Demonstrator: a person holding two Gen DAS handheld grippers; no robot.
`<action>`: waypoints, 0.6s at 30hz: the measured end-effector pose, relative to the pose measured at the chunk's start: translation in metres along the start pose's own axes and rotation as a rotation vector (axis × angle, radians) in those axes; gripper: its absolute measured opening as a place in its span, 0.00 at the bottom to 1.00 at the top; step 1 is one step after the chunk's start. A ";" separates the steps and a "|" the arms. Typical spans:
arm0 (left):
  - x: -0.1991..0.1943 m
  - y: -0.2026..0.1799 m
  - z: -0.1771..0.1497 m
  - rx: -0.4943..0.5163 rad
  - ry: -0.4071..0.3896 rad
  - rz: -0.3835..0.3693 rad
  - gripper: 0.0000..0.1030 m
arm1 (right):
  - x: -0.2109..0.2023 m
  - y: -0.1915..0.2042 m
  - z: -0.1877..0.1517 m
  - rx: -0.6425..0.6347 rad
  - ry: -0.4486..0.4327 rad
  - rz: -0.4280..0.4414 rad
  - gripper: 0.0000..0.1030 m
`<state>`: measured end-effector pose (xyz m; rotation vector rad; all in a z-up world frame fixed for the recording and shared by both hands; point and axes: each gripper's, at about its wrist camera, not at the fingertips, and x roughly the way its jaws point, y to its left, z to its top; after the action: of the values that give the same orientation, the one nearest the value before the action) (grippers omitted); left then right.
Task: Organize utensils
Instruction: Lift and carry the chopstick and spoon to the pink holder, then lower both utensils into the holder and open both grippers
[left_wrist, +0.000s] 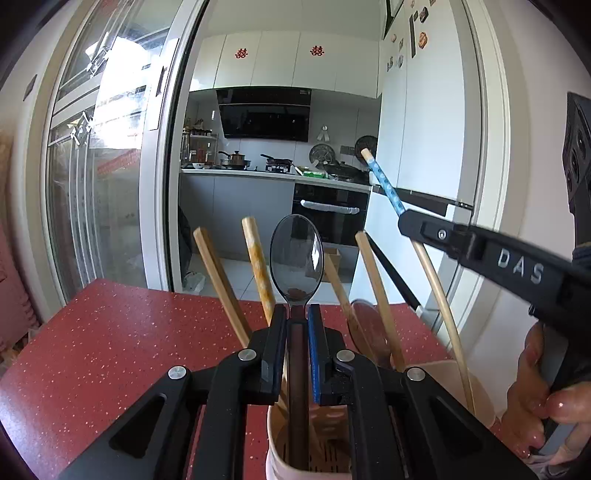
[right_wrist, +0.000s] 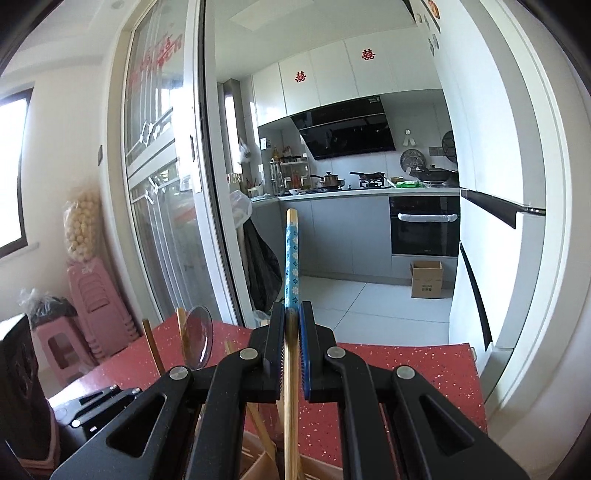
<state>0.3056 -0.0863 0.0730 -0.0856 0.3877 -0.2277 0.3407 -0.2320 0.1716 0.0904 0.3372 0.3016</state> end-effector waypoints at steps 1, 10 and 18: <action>0.000 0.000 -0.001 0.002 0.003 0.000 0.39 | 0.000 -0.001 -0.004 -0.001 0.005 0.001 0.08; -0.012 0.003 -0.005 0.031 0.010 0.021 0.39 | -0.004 -0.015 -0.026 0.038 0.047 0.009 0.08; -0.016 0.004 -0.005 0.041 0.026 0.023 0.40 | -0.018 -0.016 -0.023 0.035 0.042 0.022 0.08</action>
<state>0.2901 -0.0793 0.0738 -0.0383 0.4090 -0.2142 0.3213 -0.2522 0.1529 0.1227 0.3834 0.3202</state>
